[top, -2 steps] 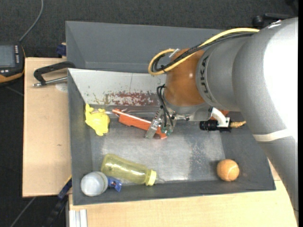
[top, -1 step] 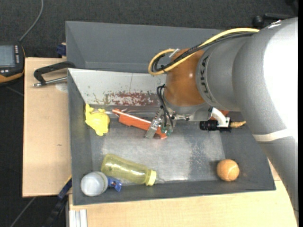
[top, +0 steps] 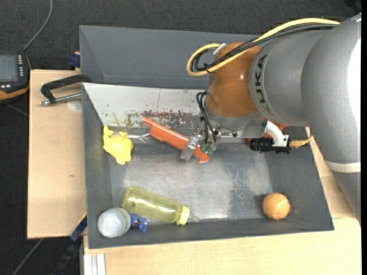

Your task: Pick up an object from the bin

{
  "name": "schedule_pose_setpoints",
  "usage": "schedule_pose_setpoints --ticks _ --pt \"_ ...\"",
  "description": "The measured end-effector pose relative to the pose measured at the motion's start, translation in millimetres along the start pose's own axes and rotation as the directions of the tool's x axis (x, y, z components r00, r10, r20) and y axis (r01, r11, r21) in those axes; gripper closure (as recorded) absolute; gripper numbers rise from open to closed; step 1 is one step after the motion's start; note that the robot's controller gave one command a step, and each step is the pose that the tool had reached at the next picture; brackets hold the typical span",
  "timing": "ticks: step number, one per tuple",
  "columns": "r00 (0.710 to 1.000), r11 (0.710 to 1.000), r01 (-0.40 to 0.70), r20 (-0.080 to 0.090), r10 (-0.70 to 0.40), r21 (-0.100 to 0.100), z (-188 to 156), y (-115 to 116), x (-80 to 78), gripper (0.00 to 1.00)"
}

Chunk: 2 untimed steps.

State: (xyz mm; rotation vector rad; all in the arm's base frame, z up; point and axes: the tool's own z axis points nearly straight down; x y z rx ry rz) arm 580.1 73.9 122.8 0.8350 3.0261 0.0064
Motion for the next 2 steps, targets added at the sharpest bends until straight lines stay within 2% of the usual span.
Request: schedule_pose_setpoints --ticks 1,2 --pt "1.000 1.000 0.021 0.004 -0.021 -0.003 -77.3 -6.3 -0.5 1.00" --pt "1.000 1.000 0.031 0.004 -0.031 -0.003 -138.2 -5.7 -13.3 1.00"
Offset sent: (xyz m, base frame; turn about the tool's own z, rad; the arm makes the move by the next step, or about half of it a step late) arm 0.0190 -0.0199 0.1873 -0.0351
